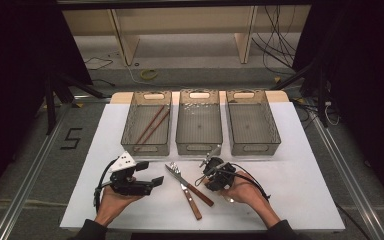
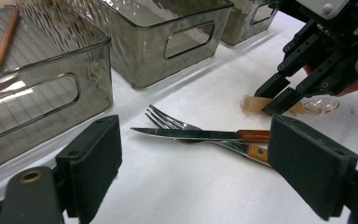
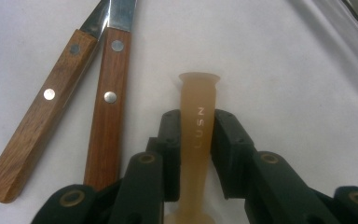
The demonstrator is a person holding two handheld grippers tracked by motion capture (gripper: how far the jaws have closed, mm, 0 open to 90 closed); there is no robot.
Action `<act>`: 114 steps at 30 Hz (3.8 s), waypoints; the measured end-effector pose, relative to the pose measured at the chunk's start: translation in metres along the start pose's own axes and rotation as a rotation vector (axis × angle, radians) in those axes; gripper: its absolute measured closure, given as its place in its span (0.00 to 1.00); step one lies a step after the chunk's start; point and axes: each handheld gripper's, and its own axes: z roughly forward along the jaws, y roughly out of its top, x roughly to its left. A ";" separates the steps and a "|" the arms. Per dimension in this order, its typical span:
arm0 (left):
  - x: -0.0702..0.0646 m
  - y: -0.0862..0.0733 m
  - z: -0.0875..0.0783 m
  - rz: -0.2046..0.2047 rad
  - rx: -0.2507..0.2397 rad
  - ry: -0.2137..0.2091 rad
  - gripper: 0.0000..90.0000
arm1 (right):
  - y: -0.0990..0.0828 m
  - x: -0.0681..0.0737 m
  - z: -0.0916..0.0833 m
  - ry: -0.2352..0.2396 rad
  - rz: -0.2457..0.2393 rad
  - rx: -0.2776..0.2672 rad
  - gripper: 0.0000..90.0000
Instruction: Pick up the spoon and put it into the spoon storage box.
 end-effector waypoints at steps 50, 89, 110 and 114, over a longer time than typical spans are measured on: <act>0.002 -0.004 0.000 0.003 -0.037 0.004 0.19 | 0.006 -0.048 -0.069 0.073 0.150 -0.380 0.84; 0.003 -0.004 -0.003 -0.002 -0.074 0.015 0.19 | 0.083 -0.094 -0.092 -0.061 0.242 -0.515 0.84; 0.003 -0.005 -0.003 0.004 -0.079 0.011 0.19 | 0.109 -0.113 -0.066 -0.112 0.298 -0.497 0.84; 0.003 -0.005 -0.003 0.002 -0.078 0.011 0.19 | 0.112 -0.117 -0.059 -0.121 0.310 -0.486 0.83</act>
